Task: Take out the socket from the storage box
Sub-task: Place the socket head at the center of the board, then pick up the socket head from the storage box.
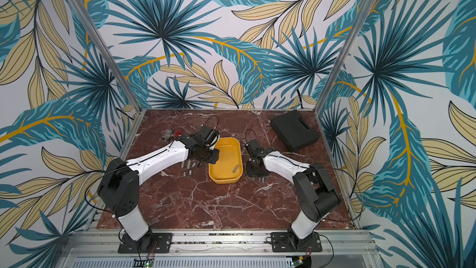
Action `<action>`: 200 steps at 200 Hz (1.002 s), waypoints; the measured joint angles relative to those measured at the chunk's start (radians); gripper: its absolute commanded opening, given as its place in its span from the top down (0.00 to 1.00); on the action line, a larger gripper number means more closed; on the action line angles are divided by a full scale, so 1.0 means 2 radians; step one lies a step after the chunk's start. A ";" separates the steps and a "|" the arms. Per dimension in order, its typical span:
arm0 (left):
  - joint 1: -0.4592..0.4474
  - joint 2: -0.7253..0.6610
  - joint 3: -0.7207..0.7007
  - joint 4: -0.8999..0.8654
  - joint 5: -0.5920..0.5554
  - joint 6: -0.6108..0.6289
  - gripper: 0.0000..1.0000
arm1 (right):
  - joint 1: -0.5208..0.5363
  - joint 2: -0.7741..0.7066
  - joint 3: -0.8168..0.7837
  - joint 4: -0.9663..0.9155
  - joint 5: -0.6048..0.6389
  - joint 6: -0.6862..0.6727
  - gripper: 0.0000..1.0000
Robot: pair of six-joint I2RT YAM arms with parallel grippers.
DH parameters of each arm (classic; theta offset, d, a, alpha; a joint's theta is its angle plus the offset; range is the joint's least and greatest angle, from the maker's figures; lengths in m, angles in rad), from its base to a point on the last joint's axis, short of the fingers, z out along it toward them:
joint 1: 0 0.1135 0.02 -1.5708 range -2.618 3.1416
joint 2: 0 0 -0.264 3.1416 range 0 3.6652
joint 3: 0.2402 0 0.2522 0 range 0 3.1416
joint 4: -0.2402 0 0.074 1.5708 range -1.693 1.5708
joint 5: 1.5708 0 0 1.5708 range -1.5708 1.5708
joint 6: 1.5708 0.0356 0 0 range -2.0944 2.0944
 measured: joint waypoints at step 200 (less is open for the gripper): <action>-0.051 0.178 0.113 0.013 0.089 0.026 0.60 | -0.070 -0.125 -0.024 -0.027 0.004 -0.005 0.64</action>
